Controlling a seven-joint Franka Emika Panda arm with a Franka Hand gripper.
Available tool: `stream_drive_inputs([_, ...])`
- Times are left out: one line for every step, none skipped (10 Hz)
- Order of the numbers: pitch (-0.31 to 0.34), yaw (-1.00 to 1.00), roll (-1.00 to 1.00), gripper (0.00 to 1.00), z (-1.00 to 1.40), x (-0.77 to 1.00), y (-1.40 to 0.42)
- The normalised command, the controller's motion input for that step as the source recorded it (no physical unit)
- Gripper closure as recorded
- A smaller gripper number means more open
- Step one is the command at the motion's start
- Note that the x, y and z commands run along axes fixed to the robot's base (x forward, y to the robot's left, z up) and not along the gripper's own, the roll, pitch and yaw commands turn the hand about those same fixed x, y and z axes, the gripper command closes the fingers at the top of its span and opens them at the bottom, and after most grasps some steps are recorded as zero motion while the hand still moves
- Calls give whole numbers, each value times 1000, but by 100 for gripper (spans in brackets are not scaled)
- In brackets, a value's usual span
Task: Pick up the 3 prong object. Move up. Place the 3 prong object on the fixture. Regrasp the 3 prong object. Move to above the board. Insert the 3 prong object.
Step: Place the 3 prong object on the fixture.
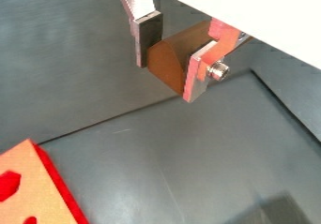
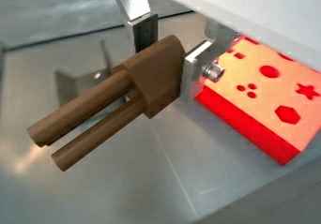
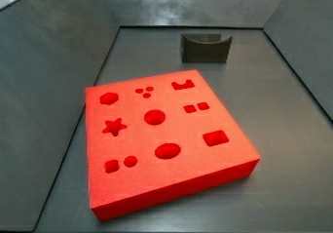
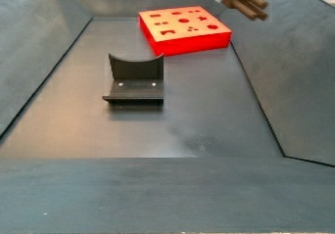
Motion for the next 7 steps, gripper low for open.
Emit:
stream_drive_inputs([76, -1000, 48, 100, 101, 1000, 75])
stream_drive_inputs([123, -1000, 74, 100, 92, 1000, 73])
stream_drive_inputs([151, -835, 84, 100, 85, 1000, 70])
stream_drive_inputs([158, -661, 84, 100, 80, 1000, 69])
stream_drive_inputs([161, -380, 68, 100, 71, 1000, 64])
stream_drive_inputs([151, -211, 61, 100, 62, 1000, 62])
stream_drive_inputs([153, -138, 49, 100, 57, 1000, 58])
